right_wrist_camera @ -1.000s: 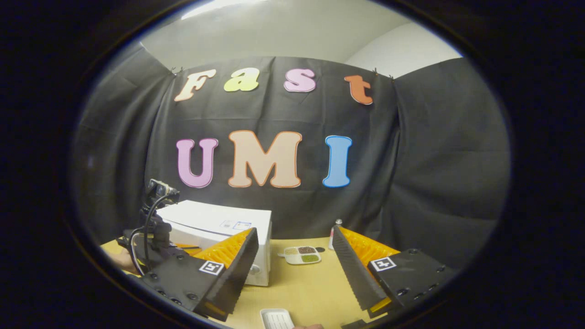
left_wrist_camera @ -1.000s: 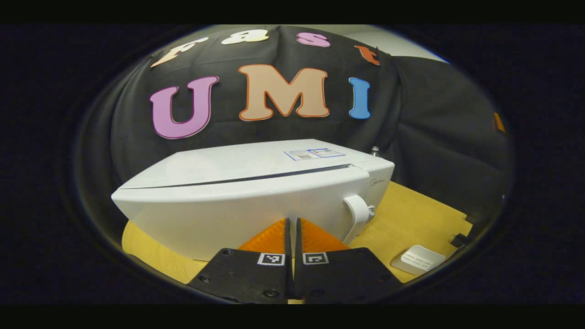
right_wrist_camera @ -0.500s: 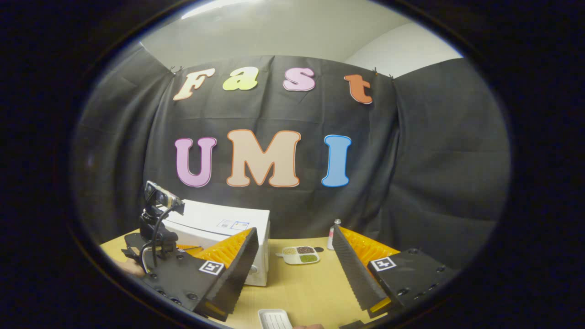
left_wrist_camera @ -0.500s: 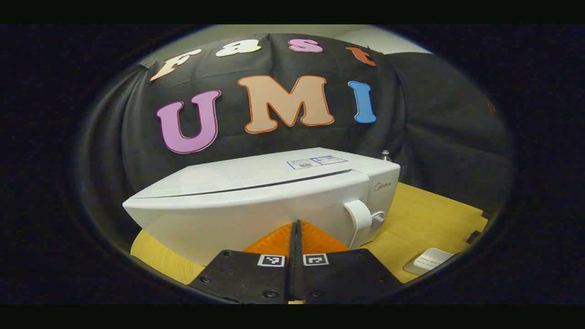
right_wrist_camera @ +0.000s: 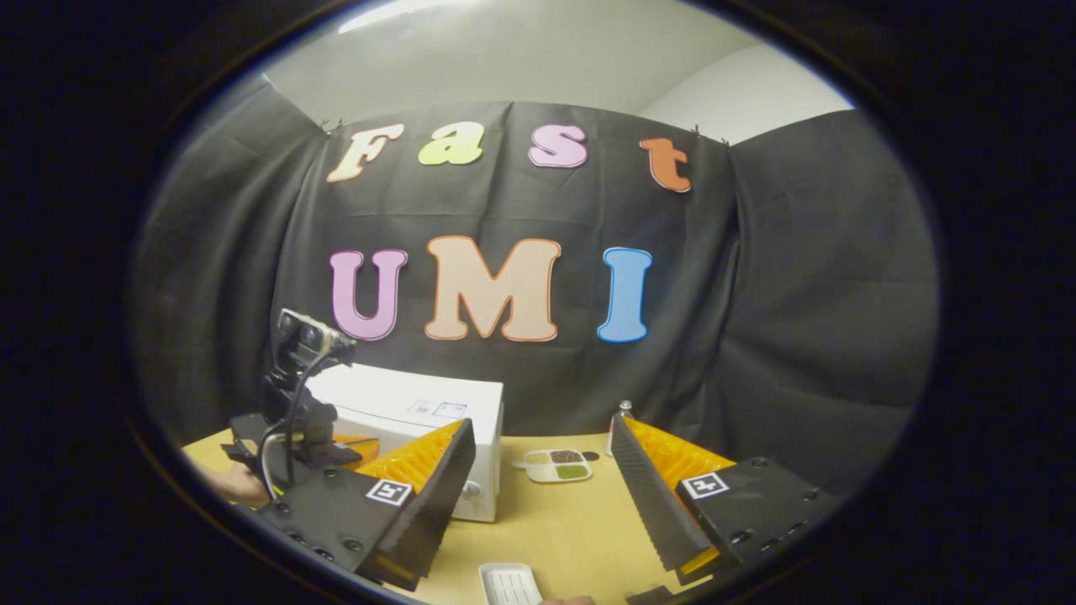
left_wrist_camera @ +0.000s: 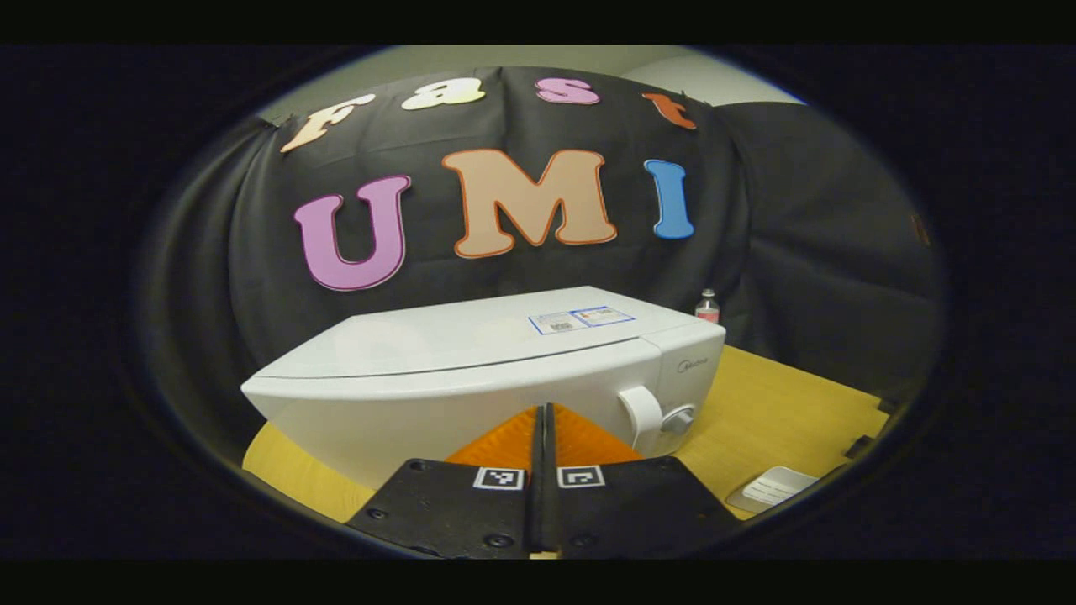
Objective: Open the microwave oven with the left hand, put the food in, and close the microwave oven.
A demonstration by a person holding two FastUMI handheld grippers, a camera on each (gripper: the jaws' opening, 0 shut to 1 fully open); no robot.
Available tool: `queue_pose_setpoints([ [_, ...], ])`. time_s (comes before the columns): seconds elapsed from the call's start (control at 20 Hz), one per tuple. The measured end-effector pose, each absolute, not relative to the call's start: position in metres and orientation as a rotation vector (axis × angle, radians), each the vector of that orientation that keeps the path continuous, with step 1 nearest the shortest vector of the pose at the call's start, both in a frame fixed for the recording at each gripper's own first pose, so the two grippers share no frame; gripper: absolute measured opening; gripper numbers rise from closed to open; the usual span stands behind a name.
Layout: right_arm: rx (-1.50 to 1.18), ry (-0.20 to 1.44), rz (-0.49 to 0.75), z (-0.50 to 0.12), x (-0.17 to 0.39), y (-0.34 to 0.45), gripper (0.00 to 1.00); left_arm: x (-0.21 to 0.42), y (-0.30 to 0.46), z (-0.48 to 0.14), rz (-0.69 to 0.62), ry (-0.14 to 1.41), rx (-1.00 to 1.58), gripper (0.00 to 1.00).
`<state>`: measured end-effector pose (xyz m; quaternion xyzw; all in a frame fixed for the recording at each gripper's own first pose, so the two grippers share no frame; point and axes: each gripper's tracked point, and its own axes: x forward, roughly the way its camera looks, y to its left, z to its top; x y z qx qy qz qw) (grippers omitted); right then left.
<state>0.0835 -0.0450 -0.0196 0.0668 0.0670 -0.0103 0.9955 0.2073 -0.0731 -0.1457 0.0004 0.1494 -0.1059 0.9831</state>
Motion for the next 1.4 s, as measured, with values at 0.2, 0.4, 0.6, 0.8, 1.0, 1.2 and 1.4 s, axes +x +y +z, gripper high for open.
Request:
queue_pose_setpoints([
  [0.2, 0.145, 0.129, -0.024, -0.017, 0.084, -0.043, 0.92, 0.171, -0.056, -0.101, -0.195, 0.251, -0.047, 0.00],
  [0.4, 0.152, 0.114, -0.014, -0.009, 0.083, -0.034, 1.00, 0.131, -0.026, -0.053, -0.156, 0.199, -0.072, 0.02],
  [0.6, 0.165, 0.102, 0.015, 0.001, 0.079, -0.017, 0.92, 0.101, 0.004, -0.018, -0.108, 0.124, -0.058, 0.00],
  [0.8, 0.161, 0.084, 0.034, 0.015, 0.071, -0.003, 0.92, 0.078, 0.027, 0.002, -0.071, 0.105, -0.064, 0.00],
  [1.0, 0.130, 0.056, 0.051, 0.033, 0.064, 0.009, 0.92, 0.060, 0.028, 0.019, -0.099, 0.080, -0.096, 0.34],
  [1.2, 0.138, 0.025, 0.060, 0.053, 0.053, 0.015, 0.92, 0.049, 0.039, 0.020, -0.083, 0.077, -0.062, 0.94],
  [1.4, 0.137, 0.013, 0.051, 0.063, 0.046, 0.014, 0.92, 0.037, 0.045, 0.018, -0.060, 0.100, -0.077, 0.95],
])
